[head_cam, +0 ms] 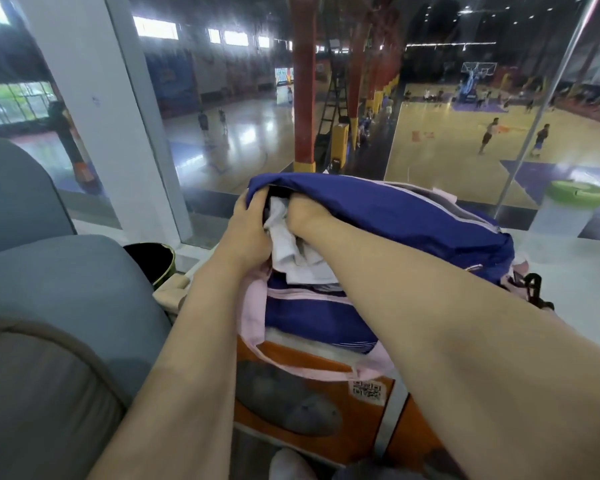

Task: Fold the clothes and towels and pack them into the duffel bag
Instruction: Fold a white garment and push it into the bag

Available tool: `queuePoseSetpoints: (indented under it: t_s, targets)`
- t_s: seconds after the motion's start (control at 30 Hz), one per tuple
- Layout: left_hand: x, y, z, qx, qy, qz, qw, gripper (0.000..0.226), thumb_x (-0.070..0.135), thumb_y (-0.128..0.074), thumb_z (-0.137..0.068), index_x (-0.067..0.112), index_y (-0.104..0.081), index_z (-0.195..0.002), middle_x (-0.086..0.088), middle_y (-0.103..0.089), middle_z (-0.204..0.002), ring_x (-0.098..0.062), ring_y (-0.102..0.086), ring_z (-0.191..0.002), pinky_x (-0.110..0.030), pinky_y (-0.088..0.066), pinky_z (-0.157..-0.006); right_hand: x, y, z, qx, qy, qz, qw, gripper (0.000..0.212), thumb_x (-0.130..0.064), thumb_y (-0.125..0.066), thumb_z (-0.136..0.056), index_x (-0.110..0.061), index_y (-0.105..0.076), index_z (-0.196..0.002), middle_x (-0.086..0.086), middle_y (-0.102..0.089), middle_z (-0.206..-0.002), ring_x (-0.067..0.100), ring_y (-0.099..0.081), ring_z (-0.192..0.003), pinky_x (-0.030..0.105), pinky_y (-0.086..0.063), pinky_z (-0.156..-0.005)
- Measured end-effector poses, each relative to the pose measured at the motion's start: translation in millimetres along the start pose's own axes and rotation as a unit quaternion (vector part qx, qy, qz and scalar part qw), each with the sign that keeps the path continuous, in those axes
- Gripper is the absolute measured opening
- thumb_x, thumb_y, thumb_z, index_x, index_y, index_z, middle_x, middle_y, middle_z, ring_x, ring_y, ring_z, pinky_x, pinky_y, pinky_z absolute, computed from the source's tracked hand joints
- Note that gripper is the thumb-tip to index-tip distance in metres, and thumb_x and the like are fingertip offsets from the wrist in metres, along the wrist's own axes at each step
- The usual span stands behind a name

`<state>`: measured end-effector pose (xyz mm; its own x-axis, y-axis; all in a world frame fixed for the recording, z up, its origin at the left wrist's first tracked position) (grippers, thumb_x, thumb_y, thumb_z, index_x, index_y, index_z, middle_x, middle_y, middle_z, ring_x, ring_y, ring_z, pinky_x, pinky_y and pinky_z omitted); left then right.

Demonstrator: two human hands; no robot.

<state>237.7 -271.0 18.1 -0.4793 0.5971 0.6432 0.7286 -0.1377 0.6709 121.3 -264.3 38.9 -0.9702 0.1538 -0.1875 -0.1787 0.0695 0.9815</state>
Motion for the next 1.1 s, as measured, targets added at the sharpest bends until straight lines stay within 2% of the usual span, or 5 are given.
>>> queuePoseSetpoints:
  t_s: [0.33, 0.53, 0.87, 0.97, 1.1]
  targets:
    - [-6, 1, 4, -0.01, 0.033, -0.062, 0.998, 0.078, 0.011, -0.056, -0.086, 0.03, -0.02, -0.153, -0.009, -0.025, -0.156, -0.035, -0.031, -0.139, -0.041, -0.029, -0.114, 12, -36, 39, 0.02, 0.084, -0.054, 0.995, 0.041, -0.038, -0.035, -0.1, -0.018, -0.052, -0.131, 0.007, -0.051, -0.139, 0.03, -0.044, -0.127, 0.042, -0.036, -0.101]
    - [4, 3, 4, 0.014, 0.023, -0.091, 0.996, 0.079, 0.002, -0.051, -0.085, 0.029, -0.021, -0.153, -0.01, -0.035, -0.151, -0.033, -0.043, -0.131, -0.04, -0.039, -0.105, 0, -55, 40, -0.072, -0.005, 0.064, 0.995, 0.065, -0.053, -0.03, -0.097, -0.031, -0.012, -0.155, -0.001, -0.007, -0.163, 0.027, 0.0, -0.149, 0.058, -0.007, -0.114]
    - [5, -3, 22, 0.101, 0.037, -0.289, 0.951, 0.049, 0.018, -0.053, -0.092, 0.024, -0.044, -0.14, -0.014, -0.018, -0.159, -0.042, -0.02, -0.141, -0.055, -0.029, -0.108, 7, -40, 60, -0.001, 0.045, -0.139, 0.989, 0.041, -0.036, -0.041, -0.096, -0.018, -0.05, -0.132, 0.009, -0.048, -0.141, 0.032, -0.04, -0.131, 0.047, -0.032, -0.108]
    - [23, -8, 36, 0.185, -0.079, -0.293, 0.935, 0.028, 0.012, -0.054, -0.082, 0.018, -0.066, -0.106, -0.01, -0.047, -0.139, -0.039, -0.036, -0.129, -0.05, -0.035, -0.1, 34, -29, 92, 0.024, 0.013, -0.15, 0.988, 0.045, -0.026, -0.051, -0.093, -0.012, -0.049, -0.135, 0.012, -0.052, -0.139, 0.032, -0.049, -0.125, 0.037, -0.041, -0.102]
    - [25, -36, 30, 0.013, -0.081, -0.242, 0.967, 0.028, 0.019, -0.047, -0.093, 0.017, -0.066, -0.113, -0.009, -0.063, -0.12, -0.032, -0.055, -0.11, -0.042, -0.046, -0.088, 58, -32, 127, -0.012, -0.098, -0.094, 0.991, 0.047, -0.05, -0.046, -0.092, -0.012, -0.055, -0.117, 0.011, -0.06, -0.123, 0.032, -0.058, -0.107, 0.036, -0.046, -0.08]
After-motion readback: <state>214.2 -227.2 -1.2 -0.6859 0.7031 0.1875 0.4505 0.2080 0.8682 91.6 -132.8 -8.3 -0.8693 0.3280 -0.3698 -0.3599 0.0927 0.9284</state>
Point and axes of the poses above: each hand's wrist, its own z-axis away from the middle knuckle, its own y-axis out of the back of the hand, x = y × z, the point moved 3 cm from there along -z, towards the middle knuckle
